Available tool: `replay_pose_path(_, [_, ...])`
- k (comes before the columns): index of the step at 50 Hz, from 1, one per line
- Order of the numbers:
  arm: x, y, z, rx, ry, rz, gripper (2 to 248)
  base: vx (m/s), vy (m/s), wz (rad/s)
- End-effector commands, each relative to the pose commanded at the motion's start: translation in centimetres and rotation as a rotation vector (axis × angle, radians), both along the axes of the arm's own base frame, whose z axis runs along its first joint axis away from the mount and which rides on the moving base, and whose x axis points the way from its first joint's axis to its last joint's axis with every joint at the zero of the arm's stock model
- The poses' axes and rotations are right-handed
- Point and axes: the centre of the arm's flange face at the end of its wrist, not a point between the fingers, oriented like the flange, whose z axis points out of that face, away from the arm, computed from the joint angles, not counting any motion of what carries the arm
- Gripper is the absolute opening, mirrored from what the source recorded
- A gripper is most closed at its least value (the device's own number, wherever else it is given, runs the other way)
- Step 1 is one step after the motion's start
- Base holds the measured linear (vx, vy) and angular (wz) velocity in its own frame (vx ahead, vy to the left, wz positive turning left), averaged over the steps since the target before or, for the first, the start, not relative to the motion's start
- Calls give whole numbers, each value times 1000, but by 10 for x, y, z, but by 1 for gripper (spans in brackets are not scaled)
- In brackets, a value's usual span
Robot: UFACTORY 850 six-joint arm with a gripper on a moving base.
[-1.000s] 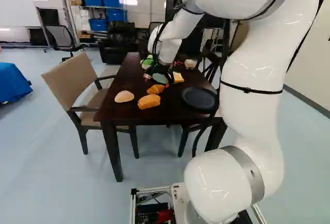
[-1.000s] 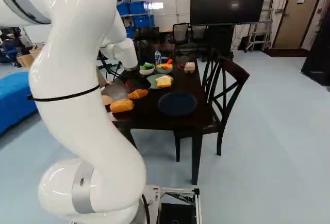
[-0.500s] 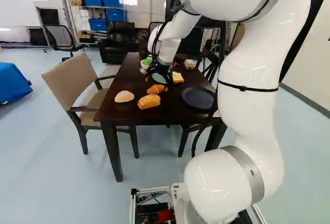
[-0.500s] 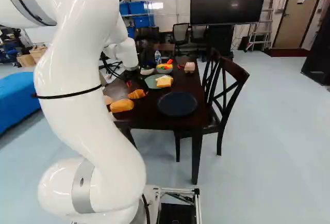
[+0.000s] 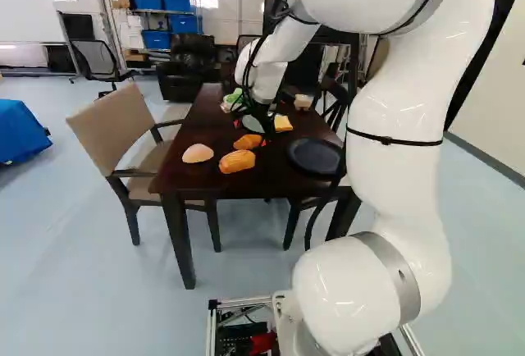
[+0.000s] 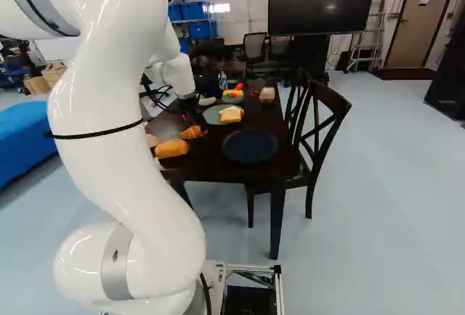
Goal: Move the croissant to the empty plate
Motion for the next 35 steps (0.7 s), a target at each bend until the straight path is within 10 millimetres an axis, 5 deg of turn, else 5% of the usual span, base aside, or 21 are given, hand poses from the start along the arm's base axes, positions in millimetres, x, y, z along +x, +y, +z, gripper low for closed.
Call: replay_pose_path(35, [20, 6, 0, 9, -34, -41, 247, 0, 0, 0])
